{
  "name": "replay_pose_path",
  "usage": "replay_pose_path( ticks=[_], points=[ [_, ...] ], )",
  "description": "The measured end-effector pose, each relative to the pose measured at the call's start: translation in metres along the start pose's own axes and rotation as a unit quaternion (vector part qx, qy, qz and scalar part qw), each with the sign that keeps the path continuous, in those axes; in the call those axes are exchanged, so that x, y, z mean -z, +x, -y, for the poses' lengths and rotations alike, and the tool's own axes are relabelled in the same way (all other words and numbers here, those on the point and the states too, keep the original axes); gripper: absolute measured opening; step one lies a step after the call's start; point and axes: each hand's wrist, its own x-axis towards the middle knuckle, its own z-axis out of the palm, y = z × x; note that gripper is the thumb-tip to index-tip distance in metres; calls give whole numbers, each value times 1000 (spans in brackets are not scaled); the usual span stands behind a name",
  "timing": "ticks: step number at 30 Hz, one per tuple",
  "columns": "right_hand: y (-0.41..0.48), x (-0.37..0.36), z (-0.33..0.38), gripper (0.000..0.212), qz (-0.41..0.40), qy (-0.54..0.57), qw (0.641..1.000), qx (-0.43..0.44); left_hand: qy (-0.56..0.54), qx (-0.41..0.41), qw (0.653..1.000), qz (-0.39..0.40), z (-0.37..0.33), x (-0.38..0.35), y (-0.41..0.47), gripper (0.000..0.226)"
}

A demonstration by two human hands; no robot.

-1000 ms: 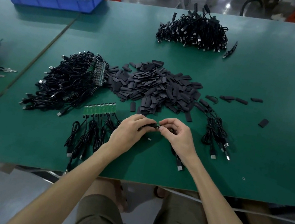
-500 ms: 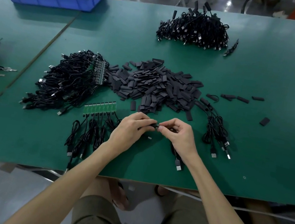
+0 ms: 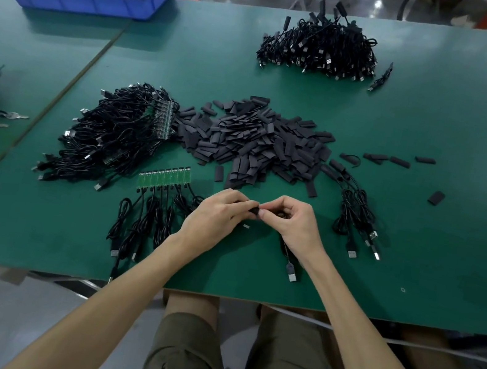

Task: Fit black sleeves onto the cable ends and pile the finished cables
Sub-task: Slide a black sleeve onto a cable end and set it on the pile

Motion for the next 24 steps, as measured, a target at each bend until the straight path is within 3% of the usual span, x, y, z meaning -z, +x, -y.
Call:
replay_pose_path(
  ticks=[10,24],
  points=[
    [-3,-1,3,8,-2,-7,1000,18,-68,97,993,18,-2,6,5,21],
    [-3,-5,1,7,-44,-46,998,5,-80,122,989,7,-5,8,4,22]
  ],
)
